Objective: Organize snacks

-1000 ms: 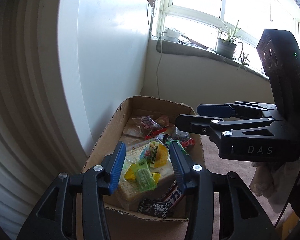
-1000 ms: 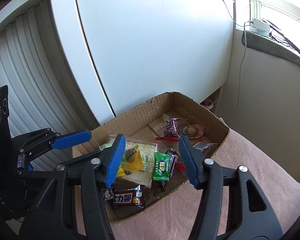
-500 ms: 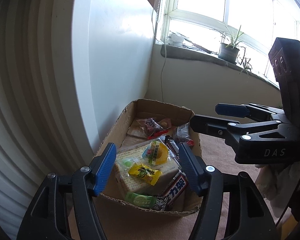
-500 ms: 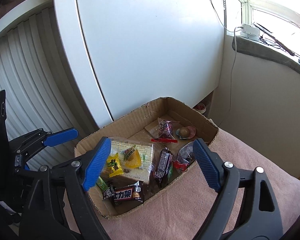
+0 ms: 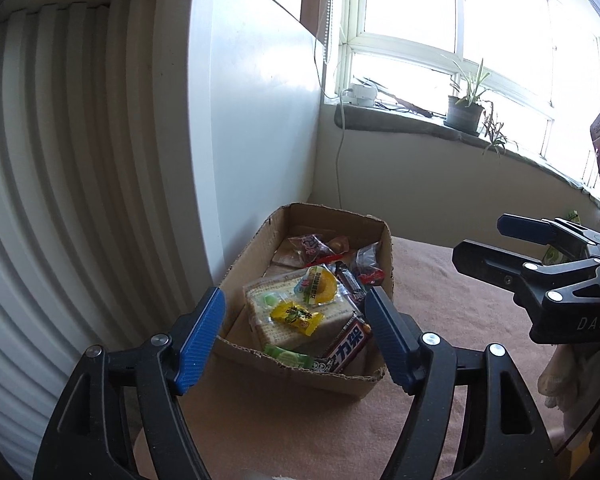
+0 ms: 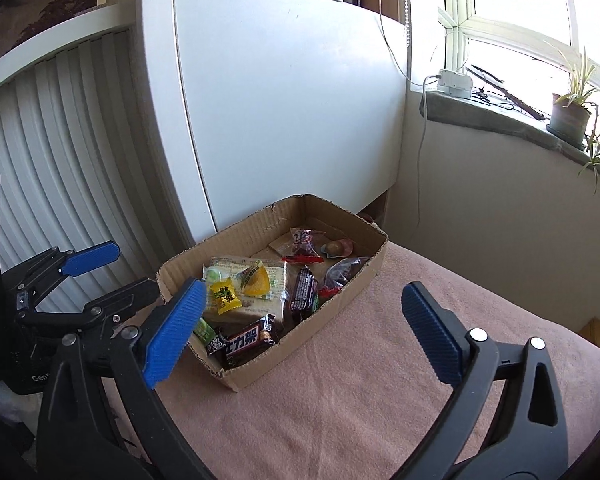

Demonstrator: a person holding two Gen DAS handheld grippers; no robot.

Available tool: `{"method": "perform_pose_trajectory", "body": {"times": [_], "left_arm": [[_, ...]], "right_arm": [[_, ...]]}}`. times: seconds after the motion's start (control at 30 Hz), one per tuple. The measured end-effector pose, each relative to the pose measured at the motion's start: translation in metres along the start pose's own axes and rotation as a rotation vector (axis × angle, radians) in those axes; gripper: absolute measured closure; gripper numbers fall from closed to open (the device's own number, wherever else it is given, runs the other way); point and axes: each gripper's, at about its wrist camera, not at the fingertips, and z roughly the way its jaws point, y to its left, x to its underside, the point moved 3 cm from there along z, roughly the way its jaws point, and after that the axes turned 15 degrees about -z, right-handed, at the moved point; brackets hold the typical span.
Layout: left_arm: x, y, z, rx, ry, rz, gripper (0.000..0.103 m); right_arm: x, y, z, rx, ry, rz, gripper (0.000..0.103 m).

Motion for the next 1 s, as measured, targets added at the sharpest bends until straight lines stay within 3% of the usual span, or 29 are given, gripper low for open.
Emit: {"method": "perform_pose_trajectory", "body": {"times": [0.1, 0.2, 1.0], "left_arm": [[0.001, 0.0, -0.009, -0.006, -0.018, -0.01, 0.03], [0.003, -0.001, -0.017, -0.015, -0.038, -0.01, 0.023], [0.003, -0.008, -0.025, -0.02, -0.047, -0.048, 0.022]], "right_arm": [[0.005, 0.003, -0.016, 0.034, -0.012, 0.004, 0.002], [0.008, 0.005, -0.026, 0.057, -0.017, 0.0, 0.002], [0.016, 0.012, -0.039, 0.079, -0.016, -0.056, 0.002]]}}
